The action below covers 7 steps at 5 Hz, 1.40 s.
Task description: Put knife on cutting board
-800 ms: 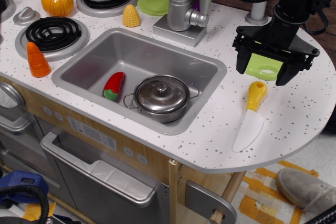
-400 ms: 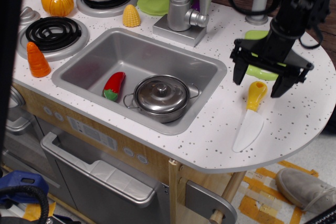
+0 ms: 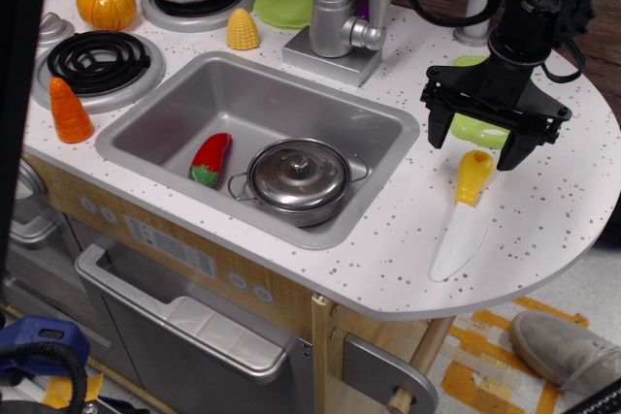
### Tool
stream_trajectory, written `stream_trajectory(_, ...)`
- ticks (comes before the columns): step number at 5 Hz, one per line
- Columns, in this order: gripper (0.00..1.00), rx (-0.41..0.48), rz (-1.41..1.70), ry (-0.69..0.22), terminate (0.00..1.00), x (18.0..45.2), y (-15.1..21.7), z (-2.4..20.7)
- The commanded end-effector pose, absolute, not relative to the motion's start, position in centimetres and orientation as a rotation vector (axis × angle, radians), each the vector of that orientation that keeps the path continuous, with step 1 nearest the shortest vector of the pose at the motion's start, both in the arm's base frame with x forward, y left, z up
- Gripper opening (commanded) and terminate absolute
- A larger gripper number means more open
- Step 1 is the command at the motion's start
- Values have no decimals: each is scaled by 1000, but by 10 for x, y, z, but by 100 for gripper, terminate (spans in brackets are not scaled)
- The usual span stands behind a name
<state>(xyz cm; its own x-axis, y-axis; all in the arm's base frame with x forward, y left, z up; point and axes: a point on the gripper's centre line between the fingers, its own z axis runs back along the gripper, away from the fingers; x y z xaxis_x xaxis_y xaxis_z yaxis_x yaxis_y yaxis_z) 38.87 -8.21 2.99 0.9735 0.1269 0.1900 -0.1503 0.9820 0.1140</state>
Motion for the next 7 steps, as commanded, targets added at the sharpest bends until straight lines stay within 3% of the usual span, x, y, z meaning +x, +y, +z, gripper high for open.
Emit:
stream_trajectory(1, 100, 98, 131, -226, 0, 394, -80, 36)
stream_trajectory(4, 100, 37, 143, -209, 0, 396, -80, 18)
stream_trajectory(5, 0, 4, 155, -185, 0, 400, -78, 11)
stream_trajectory(6, 0, 8, 142, -192, 0, 406, -76, 15)
stream_trajectory(7, 0, 52, 122, -219, 0, 418, -74, 37)
